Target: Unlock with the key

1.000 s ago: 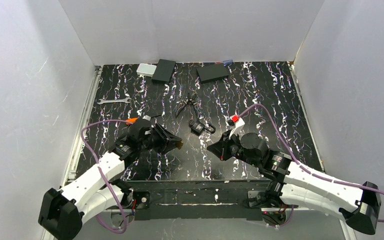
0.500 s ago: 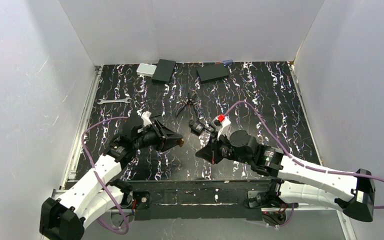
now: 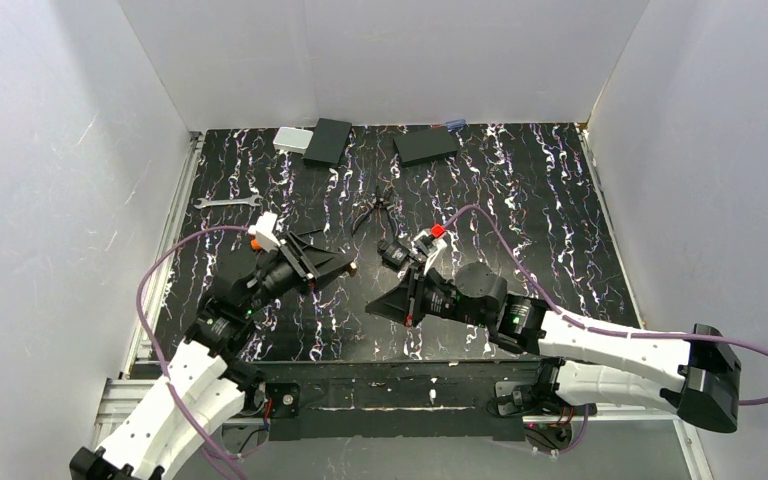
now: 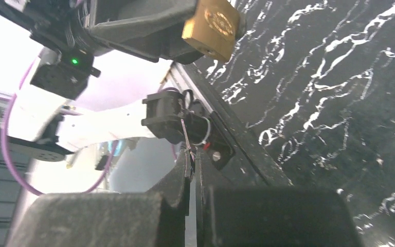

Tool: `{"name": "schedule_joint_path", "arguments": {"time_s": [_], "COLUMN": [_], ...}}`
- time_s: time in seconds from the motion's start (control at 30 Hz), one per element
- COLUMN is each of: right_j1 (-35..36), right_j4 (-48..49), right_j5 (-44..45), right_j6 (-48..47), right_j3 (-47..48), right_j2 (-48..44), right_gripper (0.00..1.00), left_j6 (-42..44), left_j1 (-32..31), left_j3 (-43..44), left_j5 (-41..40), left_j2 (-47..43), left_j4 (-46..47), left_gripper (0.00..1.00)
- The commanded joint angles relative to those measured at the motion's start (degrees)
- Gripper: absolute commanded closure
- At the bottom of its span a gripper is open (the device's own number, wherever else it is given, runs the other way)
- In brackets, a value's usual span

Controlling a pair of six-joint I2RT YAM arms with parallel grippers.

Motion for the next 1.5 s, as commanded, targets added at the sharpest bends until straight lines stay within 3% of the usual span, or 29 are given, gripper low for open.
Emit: {"name": "schedule_joint_path", "arguments": {"time_s": [0.0, 0.1, 0.43, 0.63, 0.73, 0.87, 1.07, 1.17, 1.47], "right_j1": [0.35, 0.35, 0.35, -1.25, -2.29, -2.73, -3.07, -3.16, -3.88], "right_j4": [17.31, 25.83, 38.16, 52.17, 68.00, 77.62, 88.72, 89.03, 88.94], "right_j5": [-2.49, -5.03, -10.88, -20.32, -22.98, -24.74, -23.69, -24.84, -26.51], "right_j6": [5.61, 8.30, 15.23, 24.55, 33.53, 40.08, 47.18, 47.50, 46.45], "right_j3": [-1.96, -2.57, 0.76, 4.84, 5.84, 8.20, 10.09, 11.82, 15.14], "right_j2": [1.78, 4.09, 9.36, 18.04, 23.37, 28.68, 32.93, 33.14, 29.82], "right_gripper": [0.99, 0.99, 0.99, 0.99, 0.99, 0.99, 0.99, 0.99, 0.99], "left_j6": [2.18, 0.94, -1.94, -2.60, -2.13, -2.69, -9.91, -12.69, -13.87], "left_j1": [0.51, 0.68, 4.53, 8.14, 8.45, 8.53, 8.71, 8.84, 8.88], "left_j3": [-2.42, -4.07, -2.46, 1.77, 4.26, 5.12, 3.21, 3.62, 6.16], "left_j5": [-5.41, -4.19, 3.43, 9.08, 11.85, 12.96, 13.52, 13.87, 14.88], "left_j2": [-5.36, -5.80, -2.40, -2.08, -1.71, -1.42, 2.61, 5.16, 5.67], "left_j4": [8.48, 16.67, 35.34, 40.15, 43.32, 47.72, 64.83, 70.20, 74.10], "left_gripper": [1.00, 1.00, 1.00, 1.00, 1.00, 1.00, 1.00, 1.00, 1.00]}}
